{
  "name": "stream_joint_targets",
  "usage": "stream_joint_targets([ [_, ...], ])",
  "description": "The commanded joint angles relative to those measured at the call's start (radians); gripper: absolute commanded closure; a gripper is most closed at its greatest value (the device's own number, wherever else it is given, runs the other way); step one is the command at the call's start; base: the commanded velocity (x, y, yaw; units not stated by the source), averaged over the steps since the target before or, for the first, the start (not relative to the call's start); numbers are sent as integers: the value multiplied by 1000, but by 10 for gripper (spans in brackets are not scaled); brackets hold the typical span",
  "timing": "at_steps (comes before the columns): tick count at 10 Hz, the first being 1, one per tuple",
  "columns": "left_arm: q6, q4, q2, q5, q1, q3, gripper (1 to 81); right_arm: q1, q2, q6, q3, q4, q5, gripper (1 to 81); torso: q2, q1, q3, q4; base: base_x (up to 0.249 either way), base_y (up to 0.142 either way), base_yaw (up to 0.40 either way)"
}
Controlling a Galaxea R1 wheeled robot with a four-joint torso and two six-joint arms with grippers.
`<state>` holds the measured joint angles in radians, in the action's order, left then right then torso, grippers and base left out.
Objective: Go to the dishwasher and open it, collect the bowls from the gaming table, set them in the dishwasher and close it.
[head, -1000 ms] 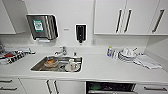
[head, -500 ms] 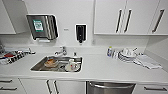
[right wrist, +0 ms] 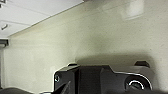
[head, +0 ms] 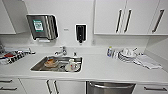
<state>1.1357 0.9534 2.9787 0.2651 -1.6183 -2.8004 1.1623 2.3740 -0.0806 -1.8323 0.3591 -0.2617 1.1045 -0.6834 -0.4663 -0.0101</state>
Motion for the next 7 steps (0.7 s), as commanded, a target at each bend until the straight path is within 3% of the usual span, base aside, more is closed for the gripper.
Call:
stream_joint_targets([
  [1, -22, 7, -29, -32, 50, -14, 10, 27, 20, -131, -45, -49, 36, 10, 0, 0, 0, 0, 0, 0, 0],
  [2, -71, 7, -38, -20, 50, -13, 10, 78, 18, -157, -42, -51, 152, 10, 0, 0, 0, 0, 0, 0, 0],
  [3, -137, 7, -38, -18, 50, -13, 10, 125, 24, -182, -45, -54, 223, 10, 0, 0, 0, 0, 0, 0, 0],
  [4, -171, 7, -38, -18, 50, -13, 10, 162, 35, -188, -53, -71, 254, 10, 0, 0, 0, 0, 0, 0, 0],
  [5, -200, 5, -38, -17, 54, -10, 10, 202, 53, -188, -68, -89, 257, 10, 0, 0, 0, 0, 0, 0, 0],
  [7, -205, 2, -35, -17, 63, -10, 10, 259, 95, -189, -99, -95, 259, 10, 0, 0, 0, 0, 0, 0, 0],
])
